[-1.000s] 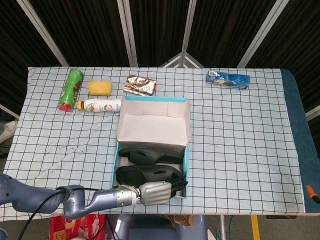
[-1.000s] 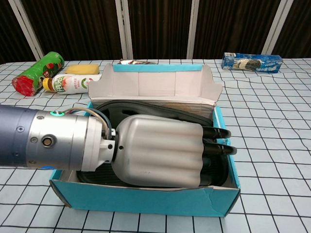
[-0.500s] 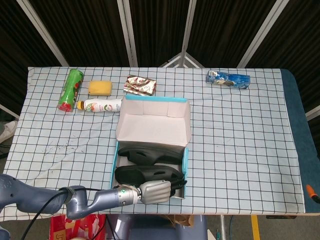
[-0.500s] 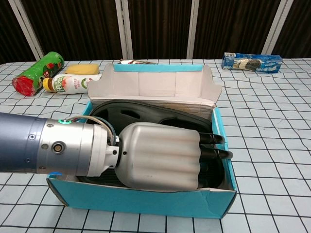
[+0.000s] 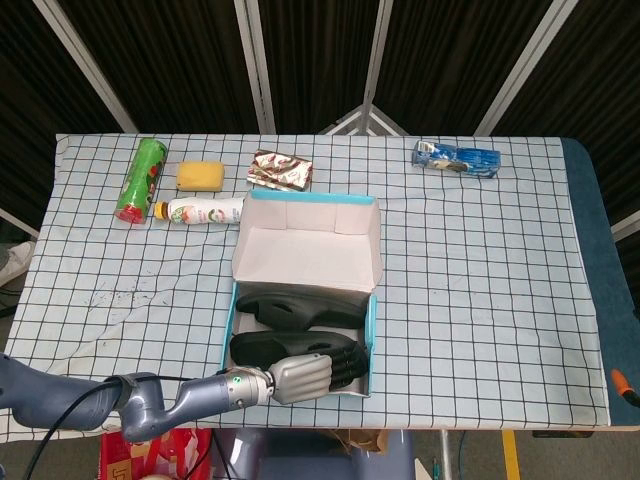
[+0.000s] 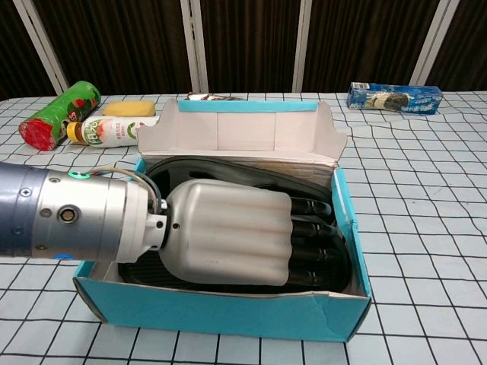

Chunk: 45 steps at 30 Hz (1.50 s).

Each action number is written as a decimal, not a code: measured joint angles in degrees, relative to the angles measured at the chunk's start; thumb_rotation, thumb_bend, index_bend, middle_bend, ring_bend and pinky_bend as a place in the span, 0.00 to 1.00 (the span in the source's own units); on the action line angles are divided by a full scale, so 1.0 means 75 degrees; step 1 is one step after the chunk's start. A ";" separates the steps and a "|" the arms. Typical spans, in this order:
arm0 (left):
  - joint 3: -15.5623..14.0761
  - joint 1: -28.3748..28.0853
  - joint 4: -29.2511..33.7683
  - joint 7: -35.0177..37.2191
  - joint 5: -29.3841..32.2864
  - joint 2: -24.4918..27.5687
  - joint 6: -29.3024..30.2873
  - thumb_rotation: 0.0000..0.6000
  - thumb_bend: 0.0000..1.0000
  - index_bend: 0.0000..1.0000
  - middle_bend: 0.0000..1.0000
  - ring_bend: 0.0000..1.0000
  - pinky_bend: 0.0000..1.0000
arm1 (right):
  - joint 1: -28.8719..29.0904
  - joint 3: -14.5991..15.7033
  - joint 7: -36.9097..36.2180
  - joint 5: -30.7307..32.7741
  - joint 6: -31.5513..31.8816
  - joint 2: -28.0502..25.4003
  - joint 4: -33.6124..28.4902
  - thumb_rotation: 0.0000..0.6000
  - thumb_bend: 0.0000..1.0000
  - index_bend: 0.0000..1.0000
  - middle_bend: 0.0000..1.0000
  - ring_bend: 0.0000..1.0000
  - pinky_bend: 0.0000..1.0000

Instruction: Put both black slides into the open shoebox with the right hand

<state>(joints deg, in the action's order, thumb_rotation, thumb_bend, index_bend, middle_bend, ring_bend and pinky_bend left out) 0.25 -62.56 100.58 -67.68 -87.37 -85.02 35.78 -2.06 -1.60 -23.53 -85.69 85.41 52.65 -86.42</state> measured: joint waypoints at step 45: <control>-0.0603 0.6540 0.1526 0.6038 0.1293 0.2655 0.7835 1.00 0.27 0.01 0.00 0.00 0.08 | -0.0156 0.0070 0.0061 -0.0635 0.0786 0.0064 0.0127 1.00 0.35 0.10 0.07 0.05 0.00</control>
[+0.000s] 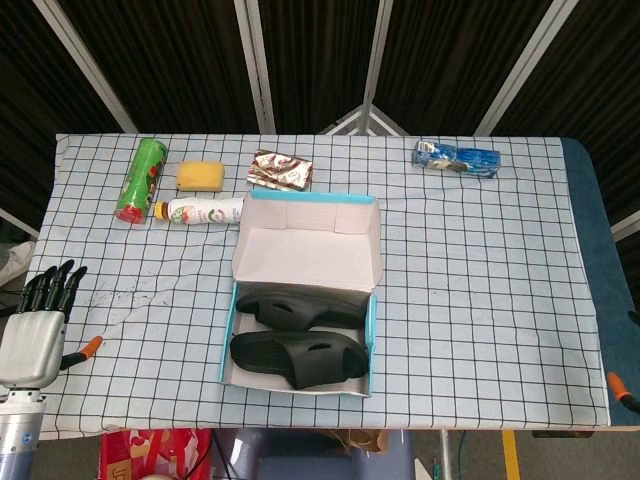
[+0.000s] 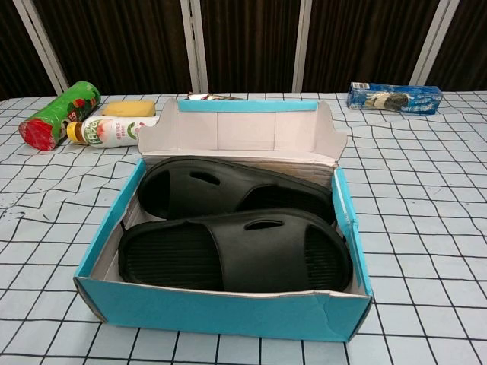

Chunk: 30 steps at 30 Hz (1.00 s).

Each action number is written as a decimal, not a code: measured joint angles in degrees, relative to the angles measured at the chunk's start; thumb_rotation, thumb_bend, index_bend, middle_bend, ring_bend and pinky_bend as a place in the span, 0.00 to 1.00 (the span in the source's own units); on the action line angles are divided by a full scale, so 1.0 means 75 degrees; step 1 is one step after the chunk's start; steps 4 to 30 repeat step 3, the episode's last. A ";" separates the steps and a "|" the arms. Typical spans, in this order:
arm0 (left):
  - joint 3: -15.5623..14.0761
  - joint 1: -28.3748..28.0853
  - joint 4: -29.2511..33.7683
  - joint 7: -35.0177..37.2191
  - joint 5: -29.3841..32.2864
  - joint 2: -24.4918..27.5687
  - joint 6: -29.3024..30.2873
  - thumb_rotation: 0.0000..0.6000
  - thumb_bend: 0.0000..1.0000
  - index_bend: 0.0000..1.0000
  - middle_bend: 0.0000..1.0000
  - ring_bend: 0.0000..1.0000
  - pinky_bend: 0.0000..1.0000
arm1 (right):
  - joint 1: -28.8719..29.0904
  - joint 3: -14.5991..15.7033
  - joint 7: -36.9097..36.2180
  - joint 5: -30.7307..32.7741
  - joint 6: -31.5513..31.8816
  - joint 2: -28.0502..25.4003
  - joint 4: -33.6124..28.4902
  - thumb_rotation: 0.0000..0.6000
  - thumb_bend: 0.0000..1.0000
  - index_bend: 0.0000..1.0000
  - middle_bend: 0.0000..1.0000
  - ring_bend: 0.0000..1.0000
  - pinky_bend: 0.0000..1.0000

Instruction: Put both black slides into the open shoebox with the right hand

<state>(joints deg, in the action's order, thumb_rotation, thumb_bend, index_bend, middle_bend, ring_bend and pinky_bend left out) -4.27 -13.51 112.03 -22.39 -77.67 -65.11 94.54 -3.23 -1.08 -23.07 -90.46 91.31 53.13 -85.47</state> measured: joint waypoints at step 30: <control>0.0080 0.0118 -0.0205 0.0411 -0.0034 -0.0024 -0.0136 1.00 0.27 0.01 0.00 0.00 0.08 | -0.0002 0.0002 0.0059 -0.0039 0.0052 0.0001 -0.0023 1.00 0.35 0.10 0.07 0.05 0.00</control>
